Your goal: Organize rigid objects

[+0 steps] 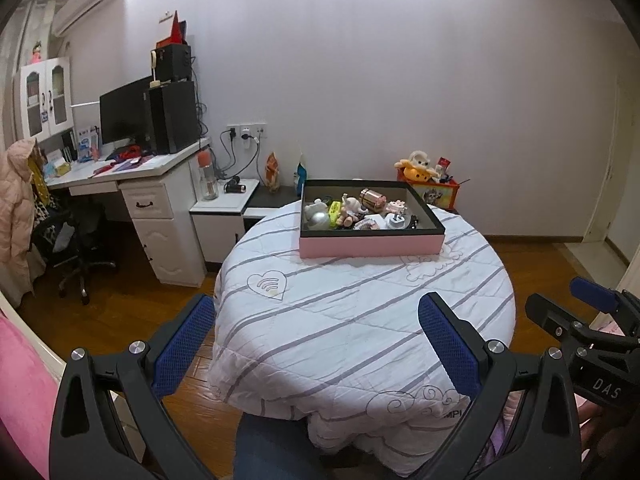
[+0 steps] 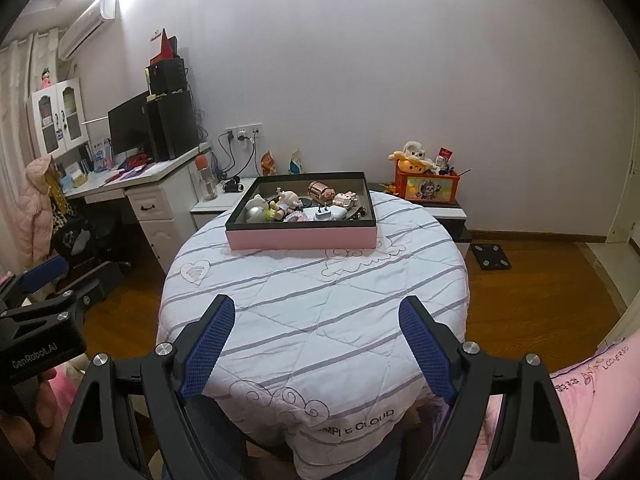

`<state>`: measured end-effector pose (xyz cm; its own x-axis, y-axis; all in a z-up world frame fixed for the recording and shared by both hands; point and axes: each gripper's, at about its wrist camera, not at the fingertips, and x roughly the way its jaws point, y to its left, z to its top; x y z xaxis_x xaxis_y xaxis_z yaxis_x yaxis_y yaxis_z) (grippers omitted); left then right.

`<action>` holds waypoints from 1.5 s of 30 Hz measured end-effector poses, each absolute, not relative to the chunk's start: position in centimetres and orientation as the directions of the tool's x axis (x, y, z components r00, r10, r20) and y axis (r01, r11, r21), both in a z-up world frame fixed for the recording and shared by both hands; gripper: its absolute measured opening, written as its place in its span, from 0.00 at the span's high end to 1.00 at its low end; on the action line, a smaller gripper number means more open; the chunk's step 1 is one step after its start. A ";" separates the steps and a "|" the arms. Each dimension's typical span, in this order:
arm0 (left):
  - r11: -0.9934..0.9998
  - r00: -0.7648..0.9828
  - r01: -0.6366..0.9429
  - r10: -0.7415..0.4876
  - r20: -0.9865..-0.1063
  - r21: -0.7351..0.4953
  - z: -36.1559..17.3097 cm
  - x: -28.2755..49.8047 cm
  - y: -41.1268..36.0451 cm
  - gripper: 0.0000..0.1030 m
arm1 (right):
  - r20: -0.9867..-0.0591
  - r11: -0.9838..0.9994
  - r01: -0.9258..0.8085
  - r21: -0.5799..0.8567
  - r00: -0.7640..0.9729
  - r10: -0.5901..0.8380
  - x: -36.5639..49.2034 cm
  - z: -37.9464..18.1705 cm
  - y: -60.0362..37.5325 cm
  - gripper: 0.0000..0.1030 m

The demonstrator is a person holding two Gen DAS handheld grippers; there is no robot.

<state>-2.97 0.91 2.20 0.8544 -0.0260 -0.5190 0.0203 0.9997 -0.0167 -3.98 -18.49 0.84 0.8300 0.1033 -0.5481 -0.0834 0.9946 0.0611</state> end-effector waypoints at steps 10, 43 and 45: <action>1.000 0.856 0.023 -0.028 -0.517 -0.016 2.7 -2.9 0.7 0.00 | -0.547 0.994 -0.096 0.048 0.830 0.107 -3.7 1.0 -17.6 0.17; 0.999 0.829 0.028 -0.046 -0.558 -0.039 2.1 -2.0 1.1 0.00 | -0.544 0.996 -0.086 0.033 0.834 0.090 -3.2 2.1 -17.6 0.17; 0.999 0.831 0.029 -0.049 -0.555 -0.044 2.2 -2.0 1.2 0.00 | -0.544 0.996 -0.085 0.033 0.834 0.089 -3.2 2.1 -17.6 0.17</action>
<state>-2.03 1.16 2.22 0.8307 -0.0487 -0.5547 0.0295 0.9986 -0.0435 -3.22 -17.63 2.11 0.8344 0.0893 -0.5438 -0.0852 0.9958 0.0329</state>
